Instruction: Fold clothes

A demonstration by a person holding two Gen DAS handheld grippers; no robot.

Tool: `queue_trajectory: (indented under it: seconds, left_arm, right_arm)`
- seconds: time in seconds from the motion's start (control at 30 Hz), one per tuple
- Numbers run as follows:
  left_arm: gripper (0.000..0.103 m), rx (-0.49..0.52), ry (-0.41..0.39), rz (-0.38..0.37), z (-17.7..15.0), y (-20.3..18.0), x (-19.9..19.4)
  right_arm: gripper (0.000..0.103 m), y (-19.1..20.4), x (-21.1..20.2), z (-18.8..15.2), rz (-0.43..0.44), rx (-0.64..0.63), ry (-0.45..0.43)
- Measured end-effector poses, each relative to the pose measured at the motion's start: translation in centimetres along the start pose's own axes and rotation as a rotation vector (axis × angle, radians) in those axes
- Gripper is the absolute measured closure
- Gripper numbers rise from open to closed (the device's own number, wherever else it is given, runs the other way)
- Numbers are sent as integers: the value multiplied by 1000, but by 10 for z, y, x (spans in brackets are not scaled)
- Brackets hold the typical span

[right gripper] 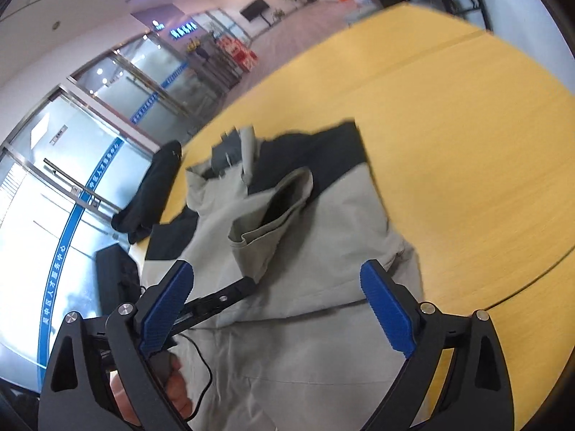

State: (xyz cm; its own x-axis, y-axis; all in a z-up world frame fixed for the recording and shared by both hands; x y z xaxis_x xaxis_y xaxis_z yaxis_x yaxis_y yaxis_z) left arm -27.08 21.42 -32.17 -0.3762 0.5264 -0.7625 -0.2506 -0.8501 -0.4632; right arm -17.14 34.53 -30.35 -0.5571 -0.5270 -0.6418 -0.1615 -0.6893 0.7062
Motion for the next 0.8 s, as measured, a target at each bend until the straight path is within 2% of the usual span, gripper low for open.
queue_trajectory:
  seconds: [0.07,0.17,0.23,0.3,0.33,0.4,0.43,0.47,0.53,0.6,0.67,0.7,0.73,0.8]
  left_arm:
    - [65,15,-29,-7,-3,0,-25]
    - [47,47,-99,21,0,4,-83]
    - [41,42,-146,59,0,17,-123]
    - [34,24,-166,122,-8,46,-152]
    - [31,15,-167,161,-13,64,-163]
    - [31,-5,-167,234,-23,100,-184]
    - [31,-30,-155,252,-29,123,-186]
    - [31,-54,-141,267,-34,146,-186]
    - [33,-88,-99,265,-45,185,-176]
    - [36,-121,-58,253,-53,216,-165]
    - [44,-143,-66,238,-55,229,-160]
    - [44,-147,-77,237,-55,234,-160]
    - [44,-151,-86,235,-55,238,-161]
    - [44,-166,-96,235,-56,243,-163]
  right_arm:
    - [7,-5,20,1,9,34,45]
    - [4,-11,52,3,40,91,85]
    - [4,-18,74,2,-8,90,115]
    - [10,-21,93,-2,-65,55,129]
    - [17,-21,99,-4,-84,26,128]
    - [42,-13,105,-8,-111,-48,111]
    - [68,-9,107,-10,-123,-70,120]
    - [83,-5,109,-12,-136,-92,129]
    - [95,7,107,-13,-148,-137,118]
    - [98,24,89,-9,-119,-165,59]
    - [98,40,64,-5,-90,-186,-9]
    - [98,41,57,-5,-91,-187,-37]
    - [98,37,52,-3,-109,-176,-51]
    - [98,7,62,-1,-181,-126,7]
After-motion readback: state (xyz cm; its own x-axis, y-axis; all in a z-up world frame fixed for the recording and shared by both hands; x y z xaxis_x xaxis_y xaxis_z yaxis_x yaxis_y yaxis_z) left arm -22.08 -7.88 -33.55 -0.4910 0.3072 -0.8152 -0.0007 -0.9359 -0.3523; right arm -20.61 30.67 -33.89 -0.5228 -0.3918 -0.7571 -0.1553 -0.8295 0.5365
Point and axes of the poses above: each gripper's, at about its wrist camera, not at the fingertips, and x roughly the way its jaws point, y to its left, z to its top, the point moved 4 cm from there along x, roughly the way its jaws point, and after that the axes turned 13 degrees about x, right-handed, at the moved point
